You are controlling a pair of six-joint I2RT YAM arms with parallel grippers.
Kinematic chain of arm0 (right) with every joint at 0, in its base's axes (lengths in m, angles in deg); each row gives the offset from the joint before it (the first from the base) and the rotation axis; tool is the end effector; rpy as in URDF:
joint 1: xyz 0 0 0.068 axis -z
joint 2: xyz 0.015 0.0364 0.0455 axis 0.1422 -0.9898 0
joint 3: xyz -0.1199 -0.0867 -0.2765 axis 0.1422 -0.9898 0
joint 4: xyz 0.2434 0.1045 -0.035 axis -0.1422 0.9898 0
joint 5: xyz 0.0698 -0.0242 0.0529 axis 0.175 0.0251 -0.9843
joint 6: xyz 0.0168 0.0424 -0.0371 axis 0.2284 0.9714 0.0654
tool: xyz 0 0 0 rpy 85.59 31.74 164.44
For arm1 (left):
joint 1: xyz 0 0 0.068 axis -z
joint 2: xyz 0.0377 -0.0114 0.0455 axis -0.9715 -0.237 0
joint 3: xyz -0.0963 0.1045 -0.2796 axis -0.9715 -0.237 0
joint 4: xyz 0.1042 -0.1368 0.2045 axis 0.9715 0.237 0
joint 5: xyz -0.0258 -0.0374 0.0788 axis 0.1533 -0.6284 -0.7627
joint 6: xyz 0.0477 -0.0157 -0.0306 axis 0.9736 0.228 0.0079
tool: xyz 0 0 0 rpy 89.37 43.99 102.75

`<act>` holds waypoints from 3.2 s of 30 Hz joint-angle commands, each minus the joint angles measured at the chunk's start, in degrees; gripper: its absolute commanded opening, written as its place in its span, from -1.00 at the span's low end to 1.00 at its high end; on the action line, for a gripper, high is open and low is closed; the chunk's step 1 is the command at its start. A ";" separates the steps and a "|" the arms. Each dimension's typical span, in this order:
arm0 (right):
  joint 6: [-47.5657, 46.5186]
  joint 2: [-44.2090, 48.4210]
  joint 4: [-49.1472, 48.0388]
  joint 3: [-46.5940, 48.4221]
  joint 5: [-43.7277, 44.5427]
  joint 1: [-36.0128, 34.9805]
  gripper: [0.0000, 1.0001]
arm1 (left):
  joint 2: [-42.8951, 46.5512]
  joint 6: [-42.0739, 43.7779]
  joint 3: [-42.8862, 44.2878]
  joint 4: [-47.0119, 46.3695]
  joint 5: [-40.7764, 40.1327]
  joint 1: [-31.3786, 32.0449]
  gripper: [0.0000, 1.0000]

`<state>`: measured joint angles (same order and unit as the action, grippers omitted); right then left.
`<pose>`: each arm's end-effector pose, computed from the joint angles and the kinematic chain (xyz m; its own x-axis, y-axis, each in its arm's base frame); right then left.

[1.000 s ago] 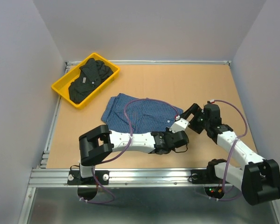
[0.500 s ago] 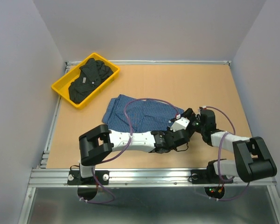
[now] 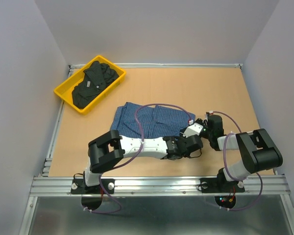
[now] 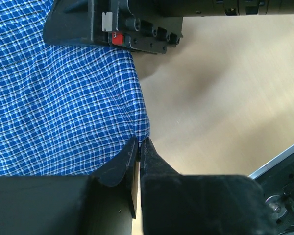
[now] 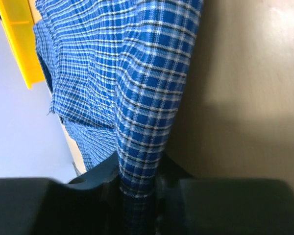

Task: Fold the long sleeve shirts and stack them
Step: Fold the shirt

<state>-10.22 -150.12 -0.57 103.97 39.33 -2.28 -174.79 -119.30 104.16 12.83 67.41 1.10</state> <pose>0.2308 0.0636 0.1453 -0.7674 0.6083 -0.2025 0.1858 0.5132 0.8379 0.1130 -0.4322 0.2447 -0.5860 0.3051 -0.7507 0.6283 0.7561 -0.1832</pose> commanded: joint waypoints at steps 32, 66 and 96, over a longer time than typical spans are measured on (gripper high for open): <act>-63.22 -14.11 68.81 57.84 6.79 -0.35 -0.99 | 53.76 -11.48 -53.87 -14.53 24.09 -54.26 0.61; -65.43 -12.62 73.03 66.46 25.35 -11.07 -0.98 | 32.49 -12.71 -59.76 -40.90 31.64 -57.35 -0.35; -65.34 -20.87 73.38 71.03 80.09 -38.22 -0.99 | 36.35 -16.66 -63.19 -44.51 35.60 -55.94 -1.00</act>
<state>-75.45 -169.00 73.17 171.07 109.43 -37.19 -139.12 -135.47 41.67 -30.69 102.89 -55.32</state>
